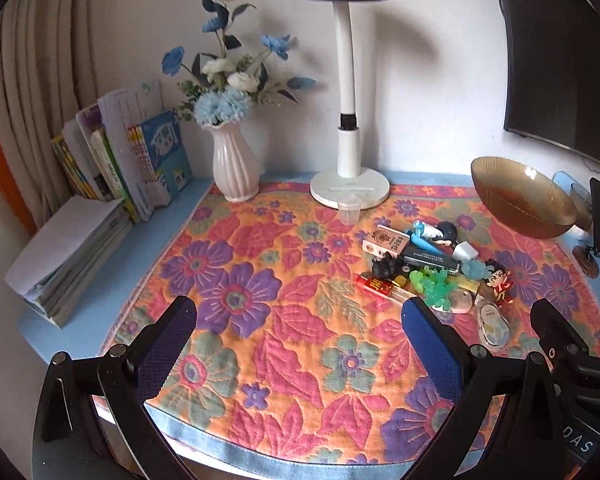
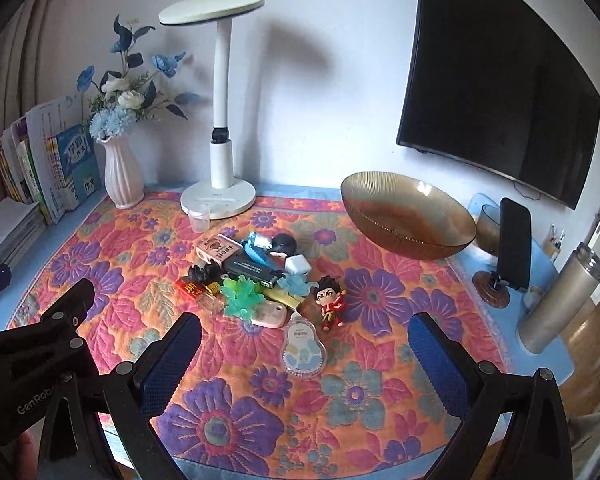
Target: Organize rigid objects
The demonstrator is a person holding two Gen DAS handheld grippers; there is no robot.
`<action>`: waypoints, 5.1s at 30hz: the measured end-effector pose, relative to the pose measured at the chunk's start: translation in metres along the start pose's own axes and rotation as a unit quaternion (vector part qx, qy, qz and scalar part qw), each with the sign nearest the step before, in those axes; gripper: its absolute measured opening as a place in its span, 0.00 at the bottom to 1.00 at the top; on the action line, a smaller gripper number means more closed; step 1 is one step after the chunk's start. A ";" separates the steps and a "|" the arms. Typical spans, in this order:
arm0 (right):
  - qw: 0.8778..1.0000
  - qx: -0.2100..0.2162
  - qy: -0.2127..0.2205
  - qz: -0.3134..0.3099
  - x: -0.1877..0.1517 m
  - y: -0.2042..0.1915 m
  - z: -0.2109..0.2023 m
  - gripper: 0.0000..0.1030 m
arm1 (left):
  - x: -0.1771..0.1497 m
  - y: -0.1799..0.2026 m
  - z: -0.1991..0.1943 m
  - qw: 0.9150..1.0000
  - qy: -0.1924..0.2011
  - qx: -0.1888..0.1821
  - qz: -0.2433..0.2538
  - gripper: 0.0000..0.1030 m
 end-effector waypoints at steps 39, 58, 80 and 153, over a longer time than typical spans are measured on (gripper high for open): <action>0.997 0.030 -0.036 0.055 -0.018 0.030 0.026 1.00 | -0.020 0.015 0.015 0.992 -0.036 -0.119 0.034 0.99; 0.994 0.035 -0.066 0.077 -0.004 0.077 0.080 0.99 | 0.040 -0.003 0.084 0.984 -0.050 -0.168 0.019 0.99; 0.985 0.096 -0.140 0.039 -0.056 0.035 0.141 0.67 | 0.077 0.083 0.239 0.968 -0.124 -0.205 0.073 0.82; 0.989 0.102 -0.052 0.095 -0.008 0.089 0.107 0.74 | 0.001 0.041 0.125 0.981 -0.077 -0.177 0.006 0.84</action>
Point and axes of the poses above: each gripper's, at about its wrist camera, not at the fingertips, and z roughly the way its jaws point, y to its right, x to its top, the point moved 7 cm from there along z, roughly the way its jaws point, and after that the axes turned 7 degrees about x, right-handed, at the moved point
